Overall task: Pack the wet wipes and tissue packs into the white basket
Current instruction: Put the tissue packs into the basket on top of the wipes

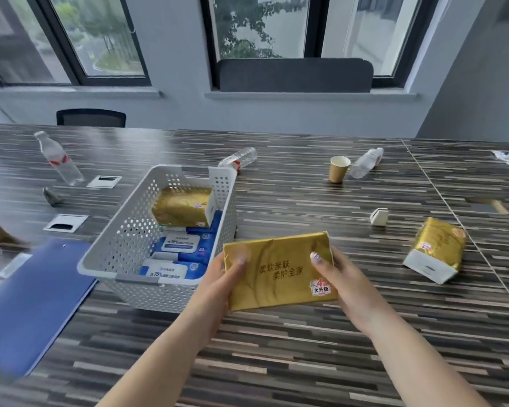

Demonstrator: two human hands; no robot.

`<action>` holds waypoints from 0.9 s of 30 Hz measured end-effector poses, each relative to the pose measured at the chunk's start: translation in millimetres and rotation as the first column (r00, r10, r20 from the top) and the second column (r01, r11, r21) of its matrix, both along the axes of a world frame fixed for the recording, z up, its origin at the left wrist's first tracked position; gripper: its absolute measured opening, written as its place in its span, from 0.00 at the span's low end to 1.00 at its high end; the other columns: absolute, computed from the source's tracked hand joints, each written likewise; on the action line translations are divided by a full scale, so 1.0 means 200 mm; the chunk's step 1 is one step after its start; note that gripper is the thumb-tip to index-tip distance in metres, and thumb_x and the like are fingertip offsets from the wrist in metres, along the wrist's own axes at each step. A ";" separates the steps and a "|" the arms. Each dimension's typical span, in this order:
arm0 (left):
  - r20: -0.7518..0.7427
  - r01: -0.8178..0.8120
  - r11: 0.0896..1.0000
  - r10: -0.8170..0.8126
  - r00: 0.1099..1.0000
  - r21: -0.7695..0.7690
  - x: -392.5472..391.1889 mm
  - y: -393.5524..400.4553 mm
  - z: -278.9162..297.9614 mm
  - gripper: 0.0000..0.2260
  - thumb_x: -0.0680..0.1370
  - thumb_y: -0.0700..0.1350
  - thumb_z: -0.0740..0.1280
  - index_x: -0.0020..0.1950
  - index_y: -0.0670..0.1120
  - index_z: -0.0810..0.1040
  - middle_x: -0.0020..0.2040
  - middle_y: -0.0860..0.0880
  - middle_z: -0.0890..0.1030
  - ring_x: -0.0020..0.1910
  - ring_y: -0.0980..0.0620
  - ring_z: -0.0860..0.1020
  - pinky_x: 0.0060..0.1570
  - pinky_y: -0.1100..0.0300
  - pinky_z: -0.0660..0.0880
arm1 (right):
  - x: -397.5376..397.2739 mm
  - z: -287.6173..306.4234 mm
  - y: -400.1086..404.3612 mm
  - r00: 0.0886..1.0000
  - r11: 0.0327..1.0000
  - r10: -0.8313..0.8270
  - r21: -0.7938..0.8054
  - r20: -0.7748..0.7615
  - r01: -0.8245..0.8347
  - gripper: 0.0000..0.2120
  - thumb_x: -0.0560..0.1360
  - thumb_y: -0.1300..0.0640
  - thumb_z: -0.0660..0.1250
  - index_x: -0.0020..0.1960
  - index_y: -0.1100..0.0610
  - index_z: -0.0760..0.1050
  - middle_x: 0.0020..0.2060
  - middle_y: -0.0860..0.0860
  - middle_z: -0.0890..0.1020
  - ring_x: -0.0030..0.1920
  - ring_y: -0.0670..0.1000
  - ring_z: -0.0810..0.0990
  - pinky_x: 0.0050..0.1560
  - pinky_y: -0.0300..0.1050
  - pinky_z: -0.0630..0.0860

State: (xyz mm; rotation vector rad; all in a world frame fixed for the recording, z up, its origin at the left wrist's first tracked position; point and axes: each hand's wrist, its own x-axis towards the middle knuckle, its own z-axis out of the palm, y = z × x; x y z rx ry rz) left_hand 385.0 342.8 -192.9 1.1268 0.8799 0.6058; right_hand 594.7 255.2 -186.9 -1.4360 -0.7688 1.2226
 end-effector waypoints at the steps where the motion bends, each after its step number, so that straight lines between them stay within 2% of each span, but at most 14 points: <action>1: -0.018 -0.010 1.000 0.011 1.000 0.002 -0.03 0.01 0.00 0.37 0.61 0.68 0.73 0.65 0.54 0.71 0.60 0.48 0.81 0.58 0.48 0.81 0.59 0.43 0.76 | -0.03 0.02 0.03 1.000 1.000 -0.026 -0.018 0.001 0.026 0.42 0.56 0.30 0.72 0.65 0.48 0.72 0.56 0.52 0.82 0.54 0.54 0.82 0.54 0.53 0.78; 3: -0.039 -0.017 1.000 0.018 0.999 0.026 -0.07 0.03 0.01 0.28 0.67 0.66 0.69 0.63 0.57 0.71 0.61 0.50 0.80 0.58 0.49 0.80 0.56 0.46 0.77 | -0.11 0.05 0.09 0.996 0.995 -0.082 -0.049 -0.026 0.081 0.39 0.60 0.32 0.67 0.65 0.50 0.70 0.55 0.54 0.81 0.55 0.57 0.80 0.52 0.56 0.79; 5: -0.043 -0.034 0.999 0.036 0.998 0.036 -0.09 0.05 0.03 0.21 0.70 0.63 0.65 0.61 0.59 0.71 0.59 0.52 0.79 0.57 0.51 0.79 0.52 0.52 0.78 | -0.17 0.08 0.11 0.992 0.991 -0.121 -0.047 0.030 0.122 0.39 0.60 0.32 0.65 0.66 0.51 0.69 0.55 0.54 0.80 0.55 0.56 0.80 0.52 0.56 0.79; 9: -0.053 -0.104 0.989 0.110 0.993 0.107 -0.11 0.07 0.05 0.26 0.67 0.69 0.63 0.61 0.58 0.71 0.59 0.51 0.79 0.58 0.51 0.78 0.61 0.47 0.74 | -0.26 0.11 0.13 0.919 0.979 -0.189 -0.008 0.346 0.204 0.33 0.64 0.30 0.55 0.60 0.50 0.71 0.49 0.49 0.80 0.49 0.50 0.79 0.44 0.46 0.76; 12: -0.068 -0.137 0.981 0.147 0.987 0.137 -0.10 0.09 0.06 0.22 0.67 0.69 0.60 0.55 0.60 0.72 0.57 0.51 0.78 0.57 0.50 0.78 0.62 0.45 0.74 | -0.30 0.12 0.14 0.872 0.971 -0.216 0.005 0.438 0.238 0.30 0.66 0.30 0.51 0.53 0.52 0.72 0.43 0.52 0.79 0.43 0.50 0.78 0.37 0.43 0.73; 14: -0.091 -0.114 0.985 0.126 0.988 0.130 -0.10 0.10 0.07 0.23 0.67 0.70 0.59 0.55 0.60 0.72 0.57 0.51 0.78 0.57 0.49 0.78 0.62 0.44 0.73 | -0.31 0.12 0.15 0.857 0.969 -0.215 -0.003 0.469 0.246 0.30 0.66 0.30 0.49 0.51 0.52 0.71 0.43 0.54 0.79 0.43 0.53 0.78 0.40 0.45 0.74; 16: -0.091 -0.061 0.993 0.070 0.993 0.104 -0.13 0.13 0.09 0.27 0.66 0.73 0.60 0.59 0.59 0.73 0.59 0.51 0.79 0.59 0.49 0.78 0.63 0.43 0.72 | -0.30 0.11 0.16 0.876 0.968 -0.207 -0.040 0.435 0.248 0.32 0.65 0.28 0.49 0.54 0.51 0.71 0.47 0.52 0.80 0.48 0.54 0.79 0.48 0.50 0.77; 19: -0.107 0.103 0.989 -0.092 0.990 0.110 -0.18 0.16 0.09 0.38 0.63 0.75 0.66 0.69 0.60 0.68 0.66 0.53 0.76 0.65 0.50 0.74 0.67 0.43 0.69 | -0.29 0.15 0.15 0.951 0.971 -0.195 -0.089 0.239 0.222 0.31 0.62 0.25 0.54 0.53 0.45 0.74 0.52 0.51 0.82 0.53 0.55 0.80 0.57 0.56 0.77; 21: -0.115 0.182 0.971 -0.165 0.980 0.155 -0.21 0.16 0.11 0.34 0.65 0.70 0.70 0.68 0.61 0.69 0.65 0.55 0.78 0.65 0.51 0.76 0.66 0.44 0.70 | -0.27 0.18 0.14 0.983 0.985 -0.149 -0.072 0.104 0.157 0.27 0.63 0.29 0.59 0.54 0.45 0.74 0.50 0.52 0.83 0.51 0.55 0.82 0.55 0.56 0.78; 23: -0.085 0.194 0.971 -0.183 0.979 0.141 -0.25 0.18 0.13 0.27 0.68 0.63 0.71 0.66 0.59 0.72 0.62 0.54 0.80 0.62 0.50 0.78 0.64 0.45 0.72 | -0.26 0.19 0.12 0.999 0.999 -0.047 -0.005 0.005 0.047 0.32 0.60 0.31 0.68 0.59 0.46 0.73 0.51 0.51 0.84 0.52 0.54 0.83 0.53 0.52 0.79; 25: -0.036 0.203 0.973 -0.200 0.979 0.112 -0.27 0.20 0.17 0.23 0.71 0.57 0.70 0.65 0.55 0.73 0.60 0.52 0.82 0.59 0.50 0.80 0.61 0.48 0.74 | -0.25 0.19 0.12 0.998 0.996 0.064 0.064 0.010 -0.065 0.42 0.52 0.33 0.76 0.63 0.44 0.71 0.54 0.49 0.84 0.54 0.50 0.83 0.54 0.46 0.79; 27: -0.023 0.215 0.973 -0.213 0.977 0.087 -0.29 0.22 0.20 0.22 0.71 0.54 0.68 0.65 0.53 0.73 0.59 0.51 0.83 0.59 0.50 0.81 0.60 0.50 0.76 | -0.26 0.18 0.13 0.992 0.990 0.112 0.079 0.049 -0.116 0.44 0.51 0.35 0.79 0.64 0.42 0.70 0.55 0.46 0.83 0.56 0.47 0.82 0.53 0.43 0.79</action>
